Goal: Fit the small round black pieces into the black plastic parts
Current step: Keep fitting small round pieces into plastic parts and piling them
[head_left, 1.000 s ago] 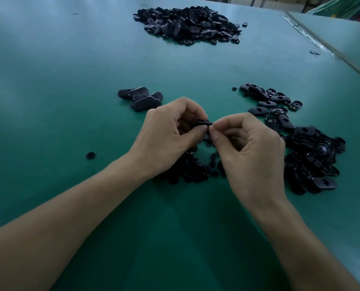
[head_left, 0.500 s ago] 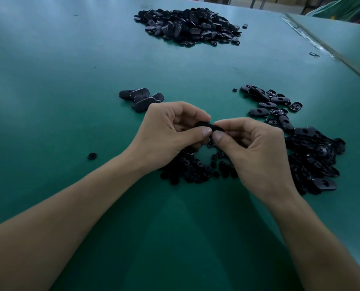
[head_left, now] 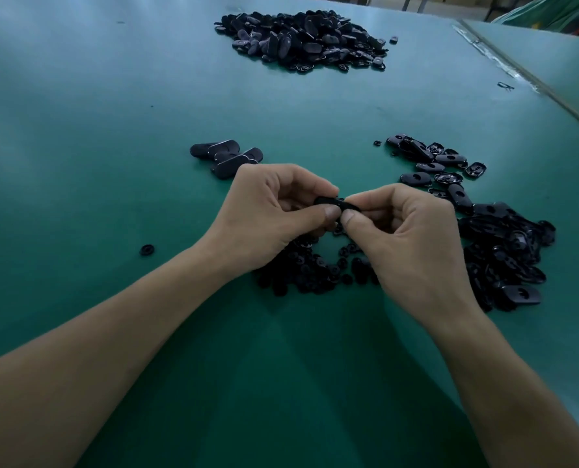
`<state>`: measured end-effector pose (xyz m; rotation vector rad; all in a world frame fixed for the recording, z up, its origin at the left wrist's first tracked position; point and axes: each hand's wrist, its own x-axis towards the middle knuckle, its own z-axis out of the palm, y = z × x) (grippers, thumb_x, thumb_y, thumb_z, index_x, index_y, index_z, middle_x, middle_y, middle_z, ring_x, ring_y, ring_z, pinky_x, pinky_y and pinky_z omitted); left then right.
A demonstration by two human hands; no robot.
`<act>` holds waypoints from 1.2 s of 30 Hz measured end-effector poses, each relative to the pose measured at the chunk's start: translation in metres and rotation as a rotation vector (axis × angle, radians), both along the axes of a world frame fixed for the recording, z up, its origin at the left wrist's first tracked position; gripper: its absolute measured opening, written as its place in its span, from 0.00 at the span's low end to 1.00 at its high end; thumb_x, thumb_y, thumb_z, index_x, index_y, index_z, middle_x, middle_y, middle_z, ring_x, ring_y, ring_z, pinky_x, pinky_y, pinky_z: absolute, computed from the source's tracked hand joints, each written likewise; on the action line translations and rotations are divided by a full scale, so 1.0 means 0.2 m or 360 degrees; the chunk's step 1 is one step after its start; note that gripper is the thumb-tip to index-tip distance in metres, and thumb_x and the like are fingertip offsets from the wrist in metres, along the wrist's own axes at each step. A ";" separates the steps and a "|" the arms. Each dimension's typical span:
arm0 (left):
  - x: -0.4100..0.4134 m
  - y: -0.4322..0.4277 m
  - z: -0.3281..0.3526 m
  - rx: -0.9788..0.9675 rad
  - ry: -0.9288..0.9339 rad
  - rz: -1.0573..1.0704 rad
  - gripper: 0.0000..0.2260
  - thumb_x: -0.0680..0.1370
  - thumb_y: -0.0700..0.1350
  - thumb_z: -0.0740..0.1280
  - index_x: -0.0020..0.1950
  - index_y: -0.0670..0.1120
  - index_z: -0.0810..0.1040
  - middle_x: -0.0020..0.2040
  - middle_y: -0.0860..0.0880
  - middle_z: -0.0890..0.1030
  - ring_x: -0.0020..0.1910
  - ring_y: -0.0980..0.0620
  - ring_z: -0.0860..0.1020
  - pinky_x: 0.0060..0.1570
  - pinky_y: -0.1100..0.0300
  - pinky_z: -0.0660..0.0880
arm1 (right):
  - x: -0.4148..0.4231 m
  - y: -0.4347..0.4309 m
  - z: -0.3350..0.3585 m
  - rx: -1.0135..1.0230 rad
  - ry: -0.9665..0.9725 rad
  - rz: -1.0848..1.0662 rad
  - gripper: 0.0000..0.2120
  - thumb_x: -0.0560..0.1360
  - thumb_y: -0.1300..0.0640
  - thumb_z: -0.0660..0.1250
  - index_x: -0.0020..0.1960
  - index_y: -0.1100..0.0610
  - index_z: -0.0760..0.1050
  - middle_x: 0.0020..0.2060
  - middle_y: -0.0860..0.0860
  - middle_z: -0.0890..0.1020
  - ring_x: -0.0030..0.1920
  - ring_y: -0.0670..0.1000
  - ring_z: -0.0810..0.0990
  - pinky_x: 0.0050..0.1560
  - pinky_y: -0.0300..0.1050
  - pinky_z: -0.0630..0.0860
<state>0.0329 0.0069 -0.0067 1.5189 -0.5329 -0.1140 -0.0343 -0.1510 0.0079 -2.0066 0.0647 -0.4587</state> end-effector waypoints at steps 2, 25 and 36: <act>0.00 0.00 0.00 -0.0007 -0.0008 0.0022 0.10 0.71 0.30 0.75 0.43 0.45 0.83 0.35 0.49 0.85 0.33 0.54 0.83 0.40 0.60 0.83 | 0.00 0.00 0.01 0.0007 -0.0022 0.0024 0.05 0.72 0.58 0.73 0.42 0.48 0.81 0.37 0.44 0.85 0.38 0.45 0.84 0.44 0.48 0.83; -0.01 0.00 0.00 -0.0048 -0.0119 0.0049 0.09 0.71 0.29 0.75 0.41 0.43 0.82 0.32 0.49 0.84 0.31 0.54 0.83 0.34 0.63 0.80 | -0.03 0.00 0.02 0.0058 -0.0090 0.0051 0.08 0.75 0.61 0.72 0.48 0.48 0.84 0.40 0.42 0.86 0.41 0.44 0.85 0.47 0.42 0.82; 0.13 0.06 -0.04 -0.0132 0.0016 0.0847 0.06 0.78 0.36 0.69 0.50 0.47 0.80 0.35 0.60 0.84 0.31 0.57 0.82 0.37 0.60 0.81 | -0.06 -0.22 0.02 -0.1194 0.0657 -0.0723 0.19 0.80 0.49 0.62 0.69 0.52 0.74 0.62 0.60 0.73 0.62 0.63 0.68 0.62 0.55 0.66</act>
